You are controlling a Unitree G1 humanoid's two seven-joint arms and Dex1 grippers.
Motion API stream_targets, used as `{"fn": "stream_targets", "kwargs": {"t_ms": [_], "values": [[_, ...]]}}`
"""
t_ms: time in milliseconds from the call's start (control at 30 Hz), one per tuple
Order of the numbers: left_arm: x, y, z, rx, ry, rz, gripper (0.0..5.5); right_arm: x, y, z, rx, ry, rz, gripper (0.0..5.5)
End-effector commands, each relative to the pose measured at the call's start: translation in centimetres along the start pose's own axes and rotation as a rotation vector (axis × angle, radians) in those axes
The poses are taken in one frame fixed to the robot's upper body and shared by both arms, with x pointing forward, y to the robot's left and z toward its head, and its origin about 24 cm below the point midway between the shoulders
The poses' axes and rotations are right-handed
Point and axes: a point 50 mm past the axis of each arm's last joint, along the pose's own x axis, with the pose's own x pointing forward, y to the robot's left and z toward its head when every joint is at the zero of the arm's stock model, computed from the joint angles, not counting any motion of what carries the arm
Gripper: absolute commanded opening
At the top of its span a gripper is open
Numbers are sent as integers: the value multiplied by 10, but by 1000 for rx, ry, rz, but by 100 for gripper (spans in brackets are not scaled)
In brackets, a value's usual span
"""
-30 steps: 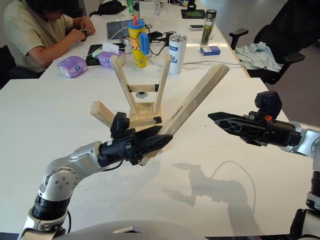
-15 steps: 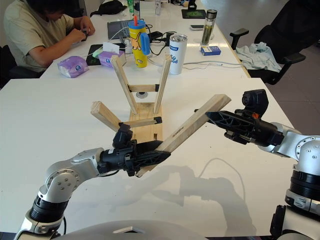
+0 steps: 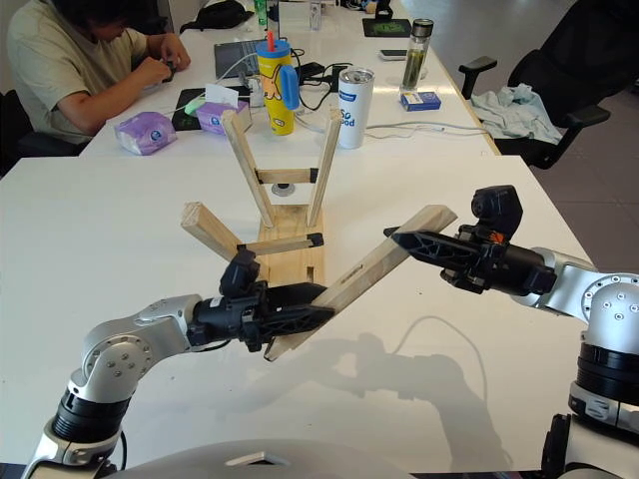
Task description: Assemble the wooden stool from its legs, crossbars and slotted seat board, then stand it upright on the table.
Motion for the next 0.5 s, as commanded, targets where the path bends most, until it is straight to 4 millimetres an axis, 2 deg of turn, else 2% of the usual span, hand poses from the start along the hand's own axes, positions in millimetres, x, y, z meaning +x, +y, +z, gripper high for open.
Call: {"fn": "stream_targets", "kwargs": {"t_ms": [33,100,200,300,500], "values": [[-4,7,4,-9,-28,65,321,-3,-4,2,-57,13,-74,210],[-9,11,-4,13,31,128,355,-7,-14,10,-175,-46,-177,210],[-18,22,-24,93,140,269,358,-15,-17,16,-261,-35,-233,209],[-25,41,-43,232,257,426,358,-18,-20,31,-291,-75,-223,209],[-22,60,-62,433,391,515,358,1,-41,52,-385,-19,-162,209]]}}
